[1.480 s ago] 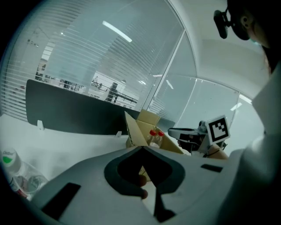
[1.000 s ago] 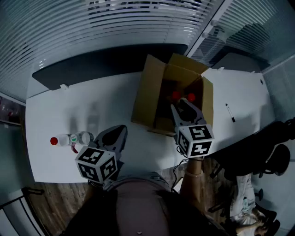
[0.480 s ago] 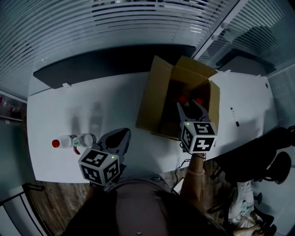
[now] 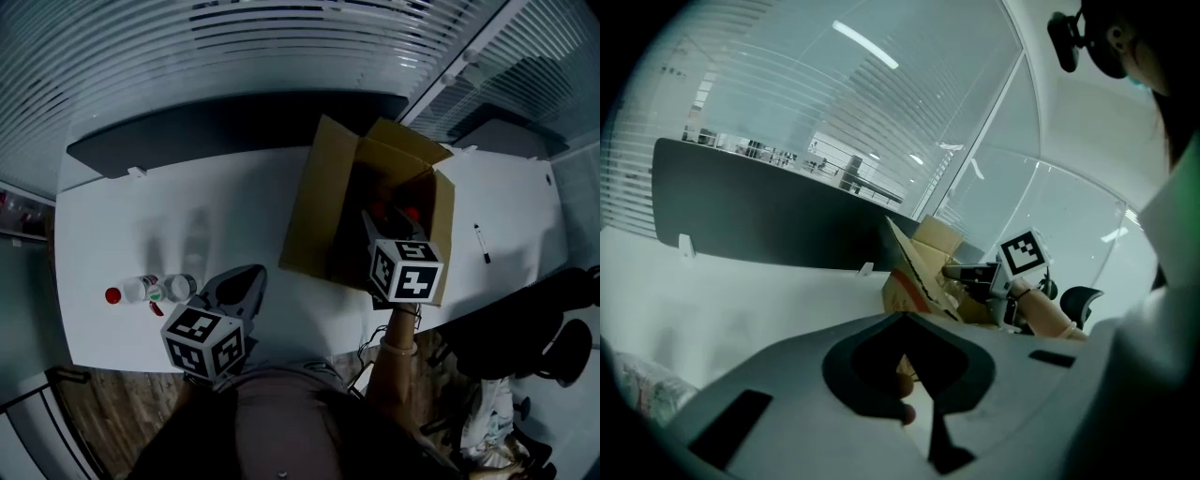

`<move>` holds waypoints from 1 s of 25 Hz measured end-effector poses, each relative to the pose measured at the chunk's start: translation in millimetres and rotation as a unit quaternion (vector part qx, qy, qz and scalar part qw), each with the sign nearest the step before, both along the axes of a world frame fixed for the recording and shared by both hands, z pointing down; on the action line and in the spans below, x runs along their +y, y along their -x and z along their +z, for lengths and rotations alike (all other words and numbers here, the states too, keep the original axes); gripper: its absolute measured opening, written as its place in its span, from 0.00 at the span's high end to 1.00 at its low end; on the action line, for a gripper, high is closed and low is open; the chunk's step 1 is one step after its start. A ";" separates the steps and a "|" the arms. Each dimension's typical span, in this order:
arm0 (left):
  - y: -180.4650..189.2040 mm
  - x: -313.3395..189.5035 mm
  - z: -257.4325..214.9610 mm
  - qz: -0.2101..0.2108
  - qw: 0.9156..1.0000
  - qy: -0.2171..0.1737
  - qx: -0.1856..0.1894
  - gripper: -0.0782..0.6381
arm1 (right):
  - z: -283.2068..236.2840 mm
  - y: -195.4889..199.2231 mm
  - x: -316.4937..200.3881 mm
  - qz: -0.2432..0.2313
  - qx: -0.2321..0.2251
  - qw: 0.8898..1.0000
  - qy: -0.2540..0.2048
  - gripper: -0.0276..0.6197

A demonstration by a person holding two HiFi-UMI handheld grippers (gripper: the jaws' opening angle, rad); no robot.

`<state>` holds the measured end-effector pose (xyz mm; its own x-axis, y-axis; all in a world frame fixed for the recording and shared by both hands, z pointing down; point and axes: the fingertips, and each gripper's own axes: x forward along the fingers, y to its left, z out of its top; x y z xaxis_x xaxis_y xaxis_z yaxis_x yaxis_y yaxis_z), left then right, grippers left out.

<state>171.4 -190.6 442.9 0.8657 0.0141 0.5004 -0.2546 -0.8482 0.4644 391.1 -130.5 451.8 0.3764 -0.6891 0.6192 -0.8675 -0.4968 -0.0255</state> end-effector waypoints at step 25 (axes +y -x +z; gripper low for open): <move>7.0 2.5 -7.4 -0.011 1.000 -0.013 0.001 0.88 | 2.5 1.3 3.3 -0.005 0.010 0.999 0.036 0.69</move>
<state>164.4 -188.2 435.5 0.8666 -0.0186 0.4986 -0.2733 -0.8538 0.4431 389.7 -127.2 454.3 0.3824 -0.6465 0.6601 -0.8724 -0.4880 0.0275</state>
